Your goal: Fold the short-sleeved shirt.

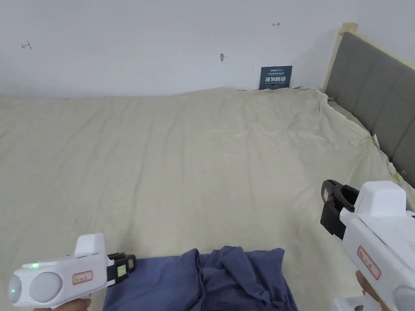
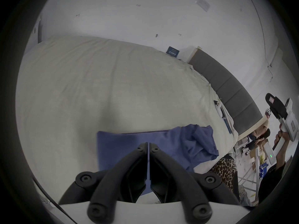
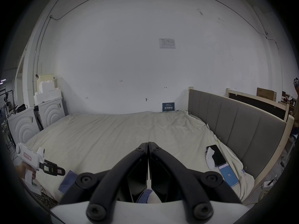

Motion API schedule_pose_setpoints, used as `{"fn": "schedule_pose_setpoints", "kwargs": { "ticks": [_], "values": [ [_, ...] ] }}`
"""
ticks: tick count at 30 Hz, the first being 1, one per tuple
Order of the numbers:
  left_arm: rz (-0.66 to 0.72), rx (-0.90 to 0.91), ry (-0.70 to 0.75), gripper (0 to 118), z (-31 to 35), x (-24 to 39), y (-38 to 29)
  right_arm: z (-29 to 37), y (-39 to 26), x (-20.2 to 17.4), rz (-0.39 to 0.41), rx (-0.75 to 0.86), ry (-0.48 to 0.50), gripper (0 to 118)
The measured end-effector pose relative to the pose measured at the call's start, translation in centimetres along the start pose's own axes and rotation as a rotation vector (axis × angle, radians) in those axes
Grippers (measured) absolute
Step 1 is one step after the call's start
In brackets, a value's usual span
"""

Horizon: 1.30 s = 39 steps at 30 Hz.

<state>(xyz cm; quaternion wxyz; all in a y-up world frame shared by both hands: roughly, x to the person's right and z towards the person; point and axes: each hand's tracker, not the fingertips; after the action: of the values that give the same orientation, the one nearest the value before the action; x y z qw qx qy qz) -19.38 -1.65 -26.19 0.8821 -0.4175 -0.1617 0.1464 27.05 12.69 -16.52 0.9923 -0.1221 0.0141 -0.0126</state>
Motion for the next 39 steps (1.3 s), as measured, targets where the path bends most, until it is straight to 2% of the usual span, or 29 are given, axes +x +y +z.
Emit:
{"fn": "schedule_pose_setpoints", "kwargs": {
  "ticks": [1,2,3,5,6,7,13,17,20,27,29,31,34,36,39],
  "values": [
    [0.019,-0.022,0.010,15,0.1,-1.0,0.1,0.0,0.0,-0.2,0.001,0.001,0.001,0],
    [0.055,-0.049,0.014,29,0.2,-2.2,0.1,0.0,0.1,-0.4,0.002,0.001,0.001,0],
    [0.082,-0.071,0.025,52,0.1,-3.1,0.0,-0.1,0.1,-0.5,0.002,0.001,0.001,0],
    [0.152,-0.116,0.070,85,-0.2,-4.9,-0.6,-0.2,0.0,-0.8,0.003,-0.002,-0.001,0],
    [0.175,-0.116,0.087,96,-0.4,-5.5,-1.0,-0.3,-0.1,-0.9,0.004,-0.005,-0.001,0],
    [0.168,-0.104,0.082,97,-0.3,-5.5,-1.4,-0.3,-0.1,-1.0,0.005,-0.008,0.000,0],
    [0.229,-0.148,0.036,96,-2.6,-7.8,-2.6,-0.8,-0.3,-1.6,0.017,-0.025,0.002,0],
    [0.195,-0.176,0.030,94,-4.6,-7.7,-2.7,-0.7,-0.3,-2.0,0.027,-0.025,-0.007,0],
    [0.178,-0.219,0.010,83,-6.0,-7.3,-2.9,-0.8,-0.3,-2.0,0.032,-0.035,-0.012,0],
    [0.064,-0.191,0.067,80,-6.9,-5.2,-3.3,-1.3,-0.6,-2.2,0.019,-0.046,-0.024,0],
    [0.013,-0.182,0.094,68,-6.7,-4.7,-3.4,-1.3,-0.7,-2.4,0.020,-0.050,-0.017,0],
    [-0.030,-0.171,0.117,50,-6.5,-4.6,-3.5,-1.4,-0.7,-2.6,0.024,-0.050,-0.012,0],
    [-0.016,-0.167,0.100,19,-6.2,-4.8,-3.5,-1.4,-0.8,-2.6,0.013,-0.048,-0.003,0],
    [0.022,-0.171,0.049,13,-6.1,-4.8,-3.3,-1.4,-0.7,-2.6,0.011,-0.045,-0.002,0],
    [0.010,-0.156,0.063,10,-5.5,-4.2,-3.1,-1.4,-0.8,-2.3,0.008,-0.039,-0.001,0]
  ]
}}
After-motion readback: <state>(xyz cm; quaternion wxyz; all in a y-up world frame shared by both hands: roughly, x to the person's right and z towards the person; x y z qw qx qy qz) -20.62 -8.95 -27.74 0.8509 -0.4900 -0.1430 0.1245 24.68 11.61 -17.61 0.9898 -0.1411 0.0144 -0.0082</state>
